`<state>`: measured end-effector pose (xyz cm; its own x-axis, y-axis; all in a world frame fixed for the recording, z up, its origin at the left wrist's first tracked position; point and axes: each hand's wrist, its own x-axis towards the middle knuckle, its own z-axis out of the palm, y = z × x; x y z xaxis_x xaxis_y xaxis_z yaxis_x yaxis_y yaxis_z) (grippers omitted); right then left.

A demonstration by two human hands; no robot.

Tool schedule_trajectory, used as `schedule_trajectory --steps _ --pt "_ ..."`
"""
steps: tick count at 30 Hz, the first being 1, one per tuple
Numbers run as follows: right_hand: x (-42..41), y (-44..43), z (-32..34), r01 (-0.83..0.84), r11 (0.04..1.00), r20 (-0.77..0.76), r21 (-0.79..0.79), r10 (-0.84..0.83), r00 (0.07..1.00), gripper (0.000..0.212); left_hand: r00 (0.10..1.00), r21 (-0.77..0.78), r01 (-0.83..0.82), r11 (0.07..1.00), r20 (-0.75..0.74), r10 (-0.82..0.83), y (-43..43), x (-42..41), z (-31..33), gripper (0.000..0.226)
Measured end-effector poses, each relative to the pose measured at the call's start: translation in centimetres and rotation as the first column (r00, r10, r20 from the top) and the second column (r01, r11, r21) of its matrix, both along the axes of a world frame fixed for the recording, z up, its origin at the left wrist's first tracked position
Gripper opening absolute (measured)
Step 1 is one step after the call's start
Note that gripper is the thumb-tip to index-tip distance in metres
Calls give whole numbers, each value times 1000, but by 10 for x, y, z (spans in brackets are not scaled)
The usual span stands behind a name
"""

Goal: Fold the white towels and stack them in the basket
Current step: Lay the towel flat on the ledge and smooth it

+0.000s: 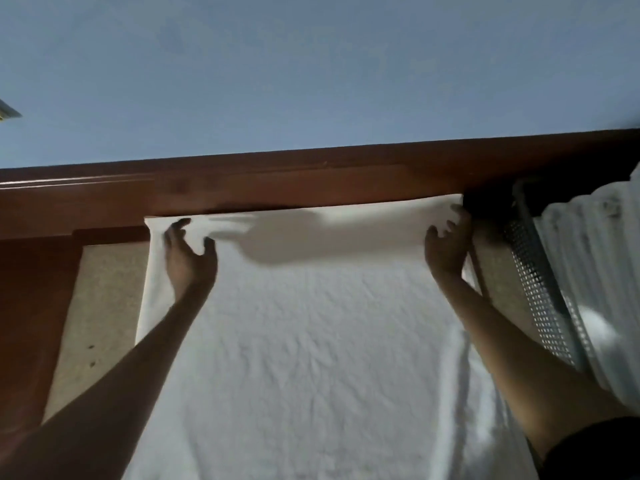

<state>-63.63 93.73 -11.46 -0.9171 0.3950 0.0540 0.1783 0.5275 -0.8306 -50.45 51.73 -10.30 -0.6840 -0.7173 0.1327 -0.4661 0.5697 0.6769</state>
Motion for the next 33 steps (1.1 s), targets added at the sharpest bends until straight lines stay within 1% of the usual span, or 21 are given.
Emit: schedule_trajectory --steps 1,2,3,4,5,7,9,11,12,13,15,18,20,22,24,25,27,30,31,33 --pt "17 -11 -4 -80 995 -68 50 84 994 50 989 -18 144 989 -29 -144 31 2 12 45" --pt "36 -25 -12 -174 977 -116 123 188 975 44 957 -54 285 957 -43 -287 60 3 12 43" --pt "54 -39 -18 -291 938 -131 187 317 939 39 907 -72 421 904 10 -422 83 2 4 43" --pt "66 -50 -22 -396 891 -115 220 427 897 35 845 -82 534 842 90 -527 99 -5 -9 45" --pt "70 -58 -26 -472 843 -88 258 507 858 34 786 -93 613 784 167 -595 113 -16 -18 47" --pt "70 -67 -38 -564 737 11 373 604 797 39 686 -73 713 698 282 -671 136 -37 -33 55" --pt "60 -63 -48 -628 604 97 490 678 728 47 621 -108 769 630 361 -696 153 -50 -44 60" --pt "44 -47 -51 -675 487 165 555 731 663 52 616 -180 773 608 440 -653 152 -54 -56 63" --pt "36 -37 -49 -691 444 194 571 745 639 53 622 -195 766 613 466 -629 151 -54 -57 63" --pt "29 -26 -47 -694 423 206 582 749 629 54 624 -200 762 616 479 -617 151 -54 -57 63" --pt "16 -1 -45 -672 424 207 607 732 649 55 632 -212 754 622 493 -598 154 -53 -56 63" --pt "-1 42 -44 -623 459 247 634 643 725 60 621 -190 758 624 502 -602 155 -54 -51 62" --pt "-9 64 -43 -591 510 288 626 553 782 66 617 -186 760 623 507 -602 156 -54 -49 62" --pt "-10 66 -38 -548 593 324 590 447 834 71 615 -181 760 624 508 -602 155 -53 -50 62" --pt "0 47 -32 -498 636 301 590 399 866 71 598 -163 772 614 514 -616 153 -54 -49 62" --pt "10 30 -28 -482 647 273 590 402 874 70 585 -147 782 606 510 -631 152 -55 -49 62" --pt "36 -10 -25 -493 665 220 561 455 863 63 582 -109 781 614 481 -655 151 -44 -44 63" --pt "83 -81 -31 -542 679 97 494 577 811 53 642 -62 721 690 435 -631 143 1 -39 61" --pt "97 -104 -35 -566 671 79 479 610 789 52 647 -57 714 698 433 -627 135 20 -38 61" --pt "117 -140 -41 -605 639 106 476 641 760 52 629 -66 728 683 461 -626 107 52 -38 61"
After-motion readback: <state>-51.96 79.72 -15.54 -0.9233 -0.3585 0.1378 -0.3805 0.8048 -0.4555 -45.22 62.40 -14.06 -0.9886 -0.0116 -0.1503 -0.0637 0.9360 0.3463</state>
